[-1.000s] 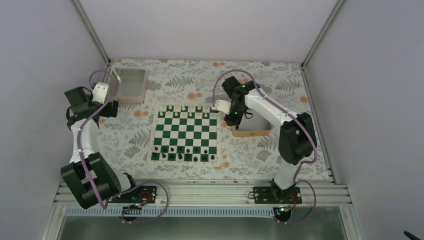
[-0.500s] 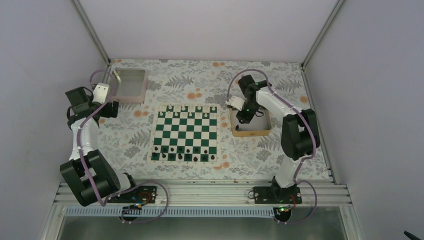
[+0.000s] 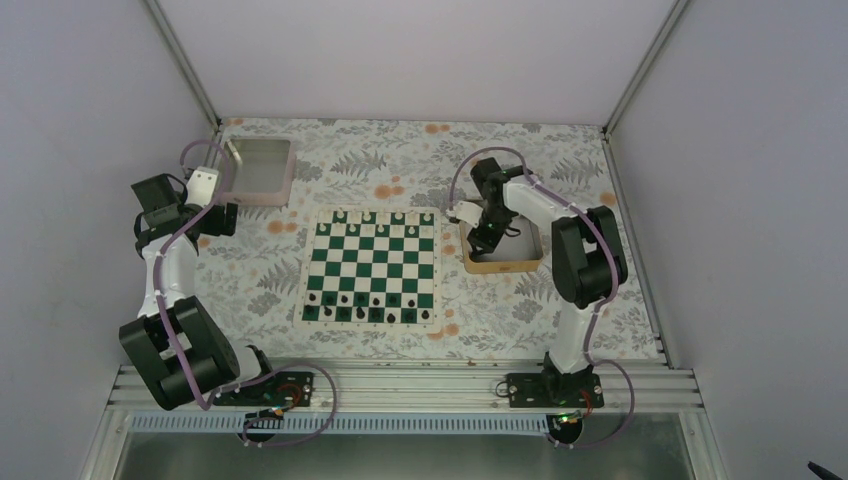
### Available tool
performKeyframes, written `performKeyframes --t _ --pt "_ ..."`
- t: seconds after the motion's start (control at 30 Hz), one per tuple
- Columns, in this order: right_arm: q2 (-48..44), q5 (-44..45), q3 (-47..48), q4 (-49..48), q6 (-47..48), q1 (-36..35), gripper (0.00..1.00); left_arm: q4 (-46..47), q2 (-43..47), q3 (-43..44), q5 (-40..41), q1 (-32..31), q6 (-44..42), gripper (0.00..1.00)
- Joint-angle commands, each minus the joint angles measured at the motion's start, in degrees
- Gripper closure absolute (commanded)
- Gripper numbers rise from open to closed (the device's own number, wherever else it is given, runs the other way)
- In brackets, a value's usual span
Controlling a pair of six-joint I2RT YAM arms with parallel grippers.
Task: Set up the chess pieces on the board
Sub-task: Pick up the chess piece from the storage box.
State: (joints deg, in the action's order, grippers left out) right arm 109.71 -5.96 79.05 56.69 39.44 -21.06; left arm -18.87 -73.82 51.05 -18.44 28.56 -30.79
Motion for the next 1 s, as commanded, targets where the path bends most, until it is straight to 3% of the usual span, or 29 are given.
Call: performKeyframes --t 0.0,0.57,0.97 --pt "0.96 -2.51 0.83 -0.51 0.55 -1.17 0.63 1.0 -0.24 -0.52 0.01 0.35 0.2 0.0" --pt "2.25 -2.18 -0.19 -1.71 0.51 -1.35 0.72 0.52 0.67 -0.65 -0.15 0.28 0.13 0.0" --pt "1.49 -0.79 -0.36 -1.87 0.18 -1.27 0.91 0.53 1.14 -0.73 -0.37 0.32 0.2 0.0"
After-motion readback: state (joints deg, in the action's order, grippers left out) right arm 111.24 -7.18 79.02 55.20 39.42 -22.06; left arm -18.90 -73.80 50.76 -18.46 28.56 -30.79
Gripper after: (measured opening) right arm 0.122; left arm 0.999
